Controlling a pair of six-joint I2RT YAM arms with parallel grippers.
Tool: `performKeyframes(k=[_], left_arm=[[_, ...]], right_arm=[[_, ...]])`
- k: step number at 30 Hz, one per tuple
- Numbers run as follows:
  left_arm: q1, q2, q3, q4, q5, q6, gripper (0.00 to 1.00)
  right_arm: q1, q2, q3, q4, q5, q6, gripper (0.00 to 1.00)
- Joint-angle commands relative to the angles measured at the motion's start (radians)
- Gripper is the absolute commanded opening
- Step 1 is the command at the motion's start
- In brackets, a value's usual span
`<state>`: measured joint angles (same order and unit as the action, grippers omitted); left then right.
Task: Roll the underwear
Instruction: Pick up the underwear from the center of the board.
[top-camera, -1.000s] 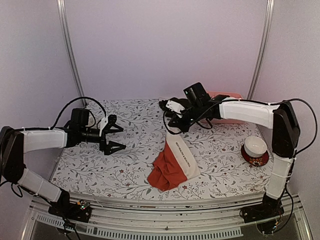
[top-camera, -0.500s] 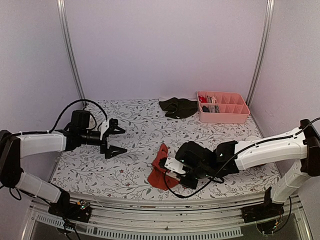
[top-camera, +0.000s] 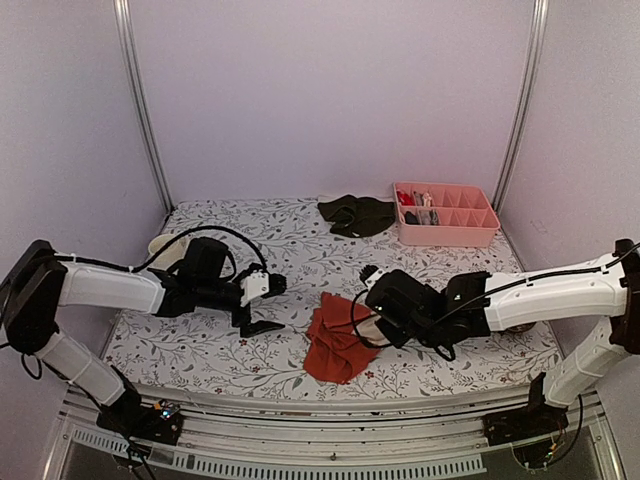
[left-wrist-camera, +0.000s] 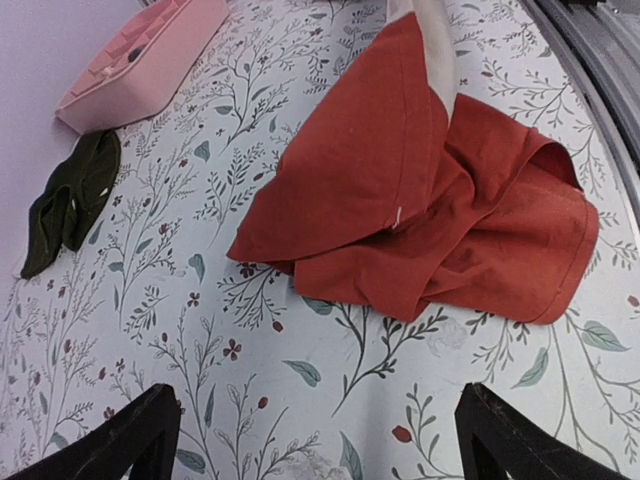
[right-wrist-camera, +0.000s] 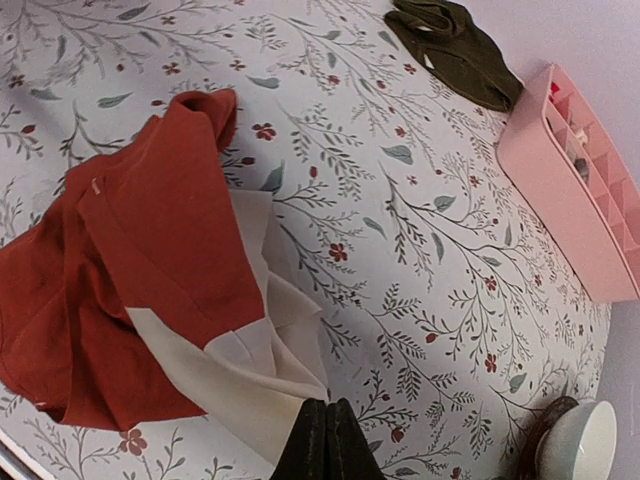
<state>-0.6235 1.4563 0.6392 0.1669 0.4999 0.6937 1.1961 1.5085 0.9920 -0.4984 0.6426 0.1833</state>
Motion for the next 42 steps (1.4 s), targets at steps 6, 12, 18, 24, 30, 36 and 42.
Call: performKeyframes(k=[6,12,18,24,30,36,42], left_arm=[[-0.105,0.148,0.133,0.135,-0.282,0.087,0.99],[-0.203,0.217,0.176,0.175,-0.417,0.162,0.98],[-0.282,0.259,0.293,0.053,-0.42,0.191,0.95],[-0.31,0.345,0.409,-0.028,-0.453,0.159,0.84],[-0.31,0.381,0.436,-0.109,-0.354,0.201,0.77],[-0.319,0.414,0.457,-0.115,-0.353,0.215,0.69],[-0.326,0.464,0.512,-0.113,-0.407,0.184,0.65]], right_arm=[[-0.085,-0.094,-0.077,0.016,0.102,0.131,0.02],[-0.144,-0.084,-0.104,0.034,0.088,0.174,0.02],[-0.153,-0.058,-0.109,0.052,0.072,0.181,0.02],[-0.153,-0.046,-0.122,0.084,0.049,0.16,0.02],[-0.153,-0.041,-0.123,0.086,0.045,0.158,0.02],[-0.153,-0.041,-0.124,0.089,0.052,0.167,0.02],[-0.153,-0.035,-0.125,0.095,0.053,0.165,0.02]])
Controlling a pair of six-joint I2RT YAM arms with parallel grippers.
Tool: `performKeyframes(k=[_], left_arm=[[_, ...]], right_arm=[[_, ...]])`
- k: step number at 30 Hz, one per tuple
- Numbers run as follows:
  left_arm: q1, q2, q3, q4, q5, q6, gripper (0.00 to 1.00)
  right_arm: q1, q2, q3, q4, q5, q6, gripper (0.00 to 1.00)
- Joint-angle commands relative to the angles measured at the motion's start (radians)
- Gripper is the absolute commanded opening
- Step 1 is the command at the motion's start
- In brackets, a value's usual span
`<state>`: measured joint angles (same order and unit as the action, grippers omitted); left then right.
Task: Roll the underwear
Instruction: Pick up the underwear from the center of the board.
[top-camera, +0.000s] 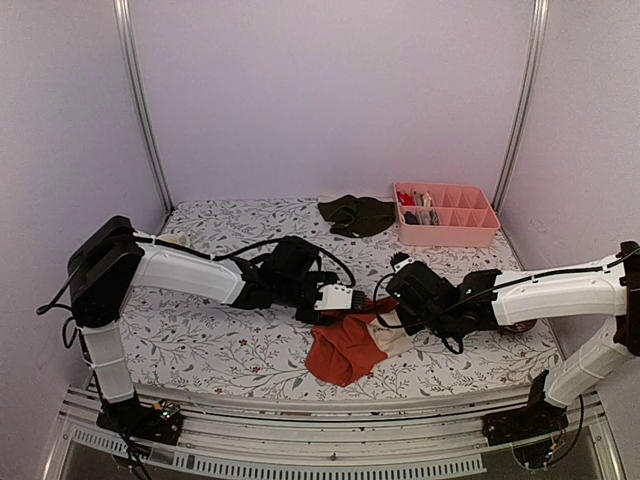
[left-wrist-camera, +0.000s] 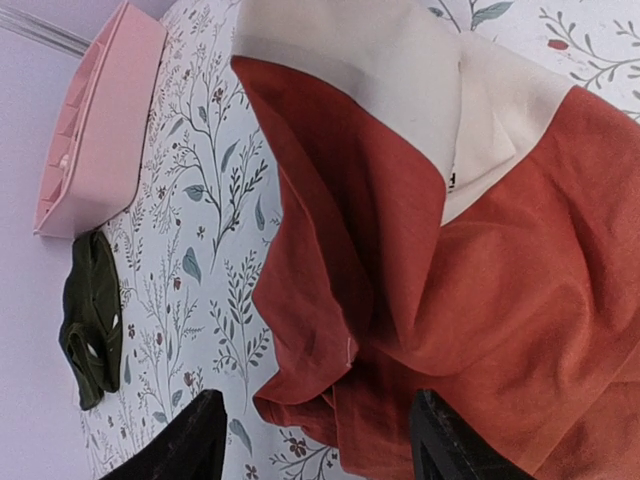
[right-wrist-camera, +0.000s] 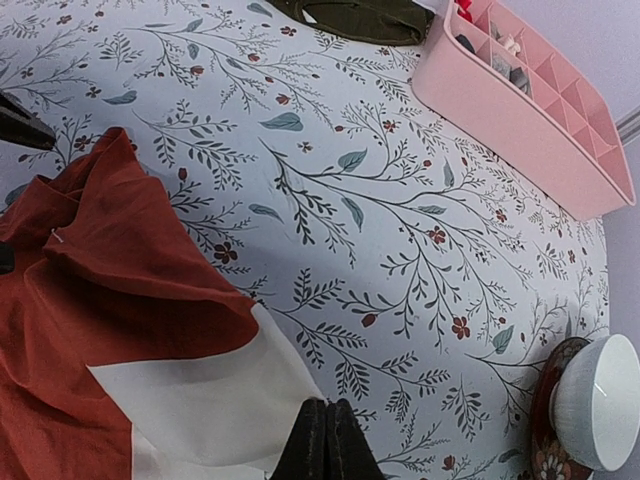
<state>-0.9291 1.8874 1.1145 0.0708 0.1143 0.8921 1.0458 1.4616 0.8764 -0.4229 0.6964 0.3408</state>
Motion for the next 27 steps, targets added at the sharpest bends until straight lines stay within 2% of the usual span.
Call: performKeyframes(k=[1,6,18,22,27], left_arm=[[-0.021,0.036,0.04,-0.017,-0.019,-0.016,0.65],[-0.027,0.057,0.056,0.007,-0.065,-0.03,0.61],[-0.046,0.137,0.094,0.015,-0.103,-0.044,0.6],[-0.051,0.15,0.104,0.015,-0.107,-0.055,0.51],[-0.056,0.162,0.139,0.015,-0.12,-0.095,0.45]], right_arm=[[-0.003,0.012,-0.008,0.021,0.0,0.007,0.02],[-0.003,0.019,-0.009,0.026,-0.001,0.006,0.02],[-0.001,0.016,-0.013,0.036,-0.01,-0.004,0.02],[-0.001,0.022,-0.013,0.041,-0.014,-0.01,0.02],[0.002,0.029,-0.012,0.048,-0.018,-0.022,0.02]])
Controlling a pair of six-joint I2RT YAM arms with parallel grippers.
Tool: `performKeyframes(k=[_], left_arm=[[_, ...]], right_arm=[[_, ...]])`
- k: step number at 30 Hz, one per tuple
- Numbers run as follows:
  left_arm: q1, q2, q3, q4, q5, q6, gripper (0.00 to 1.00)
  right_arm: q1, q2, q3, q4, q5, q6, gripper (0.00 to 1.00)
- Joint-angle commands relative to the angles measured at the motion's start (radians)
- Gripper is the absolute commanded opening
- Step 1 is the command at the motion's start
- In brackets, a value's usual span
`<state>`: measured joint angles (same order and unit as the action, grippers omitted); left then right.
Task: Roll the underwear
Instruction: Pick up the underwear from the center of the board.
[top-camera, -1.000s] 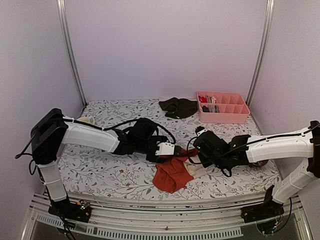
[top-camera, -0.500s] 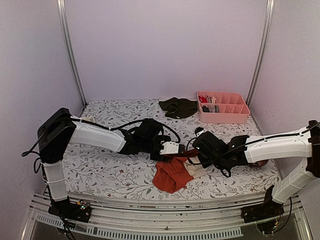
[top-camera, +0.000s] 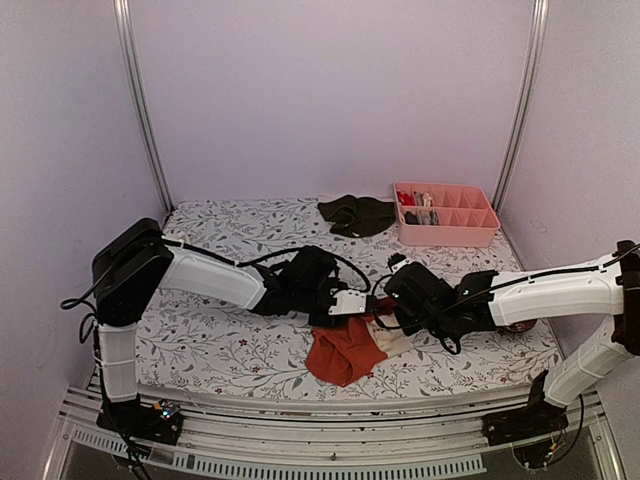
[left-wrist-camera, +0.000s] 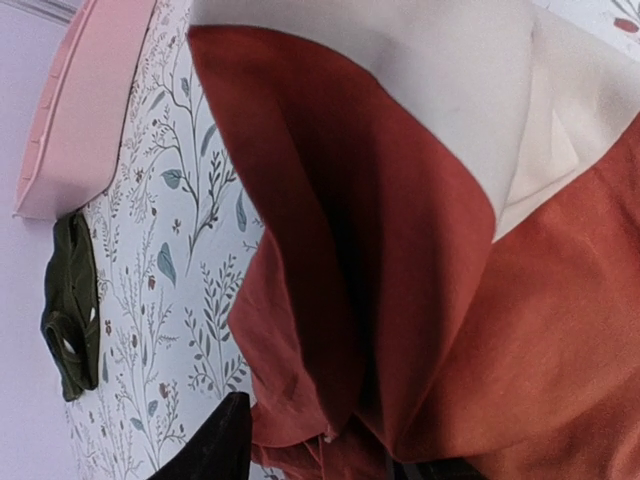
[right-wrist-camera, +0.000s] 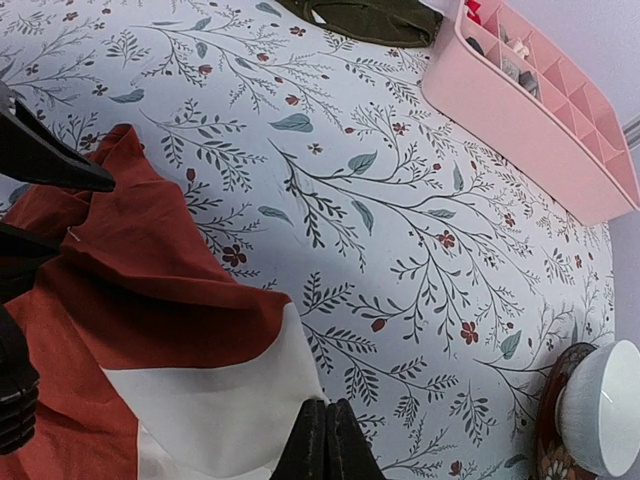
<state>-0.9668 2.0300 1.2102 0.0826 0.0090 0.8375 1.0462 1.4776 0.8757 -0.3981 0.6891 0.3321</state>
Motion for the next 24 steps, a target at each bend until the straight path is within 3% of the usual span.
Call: performKeyframes(k=[1,13,18,22,24], left_arm=[[-0.018,0.019,0.052,0.003,-0.017,-0.049,0.43],[-0.034,0.043,0.085,-0.063,0.004,-0.042,0.37],[-0.035,0.062,0.1,-0.054,-0.043,-0.047,0.13],[-0.031,0.045,0.095,-0.041,-0.058,-0.052,0.0],[-0.025,0.019,0.083,-0.031,-0.067,-0.053,0.0]], right_arm=[[0.003,0.013,-0.011,0.024,-0.011,-0.014,0.02],[0.018,0.016,-0.009,0.033,-0.005,-0.027,0.02],[0.028,0.022,-0.007,0.039,-0.003,-0.04,0.02],[0.038,0.029,-0.005,0.041,0.005,-0.046,0.02],[0.04,0.027,-0.008,0.047,0.007,-0.052,0.02]])
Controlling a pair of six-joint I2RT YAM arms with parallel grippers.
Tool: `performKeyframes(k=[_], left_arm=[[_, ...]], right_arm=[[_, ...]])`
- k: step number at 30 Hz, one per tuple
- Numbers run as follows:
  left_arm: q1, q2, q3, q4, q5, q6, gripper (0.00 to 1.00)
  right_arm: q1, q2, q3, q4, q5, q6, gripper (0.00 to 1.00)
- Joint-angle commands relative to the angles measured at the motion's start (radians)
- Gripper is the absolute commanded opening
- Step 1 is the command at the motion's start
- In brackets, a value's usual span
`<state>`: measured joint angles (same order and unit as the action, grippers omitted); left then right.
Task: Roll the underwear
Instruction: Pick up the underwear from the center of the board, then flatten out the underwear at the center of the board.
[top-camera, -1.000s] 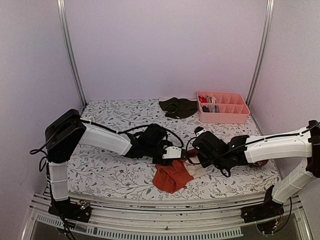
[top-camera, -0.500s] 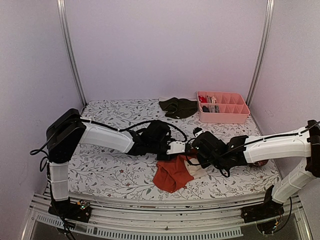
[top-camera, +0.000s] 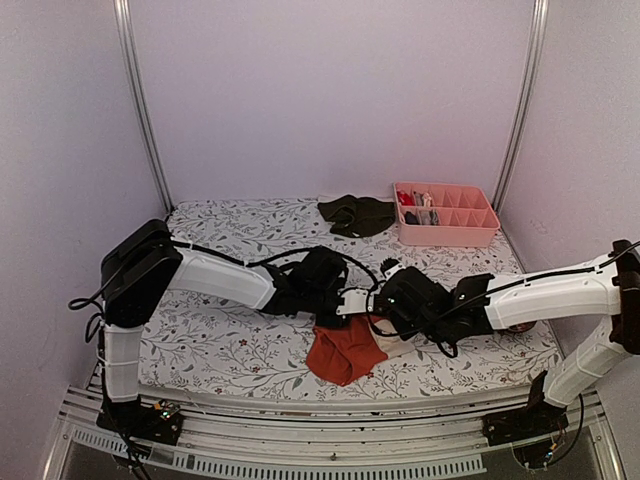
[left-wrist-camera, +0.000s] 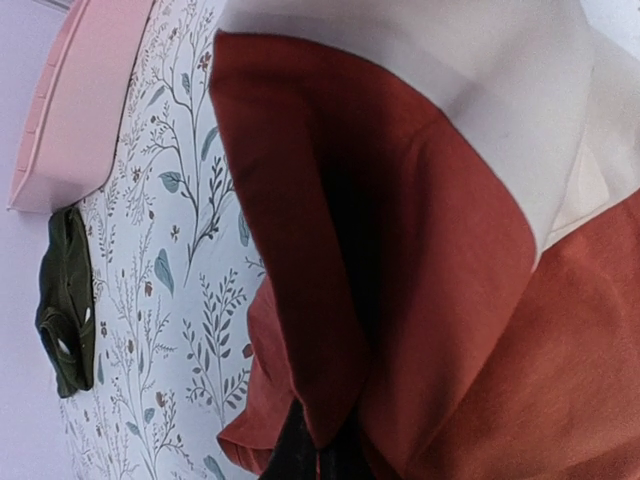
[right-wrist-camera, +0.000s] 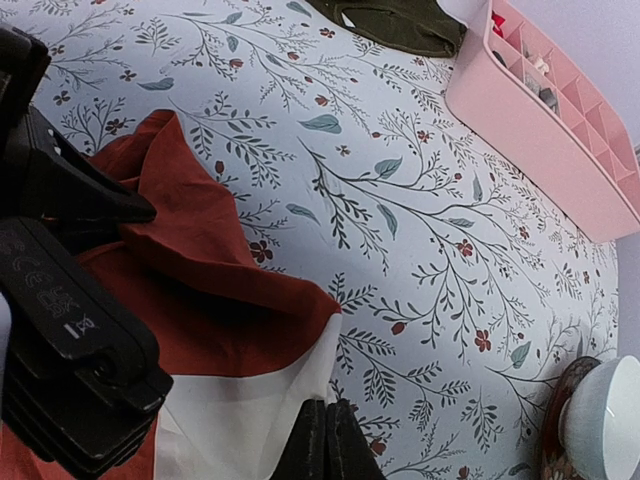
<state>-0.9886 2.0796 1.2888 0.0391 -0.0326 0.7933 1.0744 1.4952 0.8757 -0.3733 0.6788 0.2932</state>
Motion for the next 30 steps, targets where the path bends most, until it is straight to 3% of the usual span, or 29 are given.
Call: performKeyframes(k=[1,9,14,20,25,30], left_arm=[[0.0,-0.046,-0.004,0.016,-0.03,-0.007,0.0],[0.039,-0.295,-0.117,0.013,-0.004,0.032,0.0],[0.06,-0.429,-0.173,-0.014,-0.037,0.058,0.0],[0.101,-0.554,-0.187,-0.06,-0.066,0.07,0.0],[0.107,-0.697,-0.237,-0.094,-0.069,0.087,0.0],[0.105,-0.857,-0.309,-0.152,-0.085,0.108,0.0]], right_arm=[[0.011,0.008,-0.011,0.027,0.019,-0.018,0.02],[0.011,-0.043,-0.002,0.164,-0.065,-0.137,0.02],[0.011,-0.008,0.147,0.167,-0.081,-0.242,0.02],[0.01,0.074,0.322,0.199,0.003,-0.4,0.02],[0.014,0.014,0.325,0.255,-0.036,-0.457,0.02],[0.076,-0.128,0.212,0.341,-0.113,-0.497,0.02]])
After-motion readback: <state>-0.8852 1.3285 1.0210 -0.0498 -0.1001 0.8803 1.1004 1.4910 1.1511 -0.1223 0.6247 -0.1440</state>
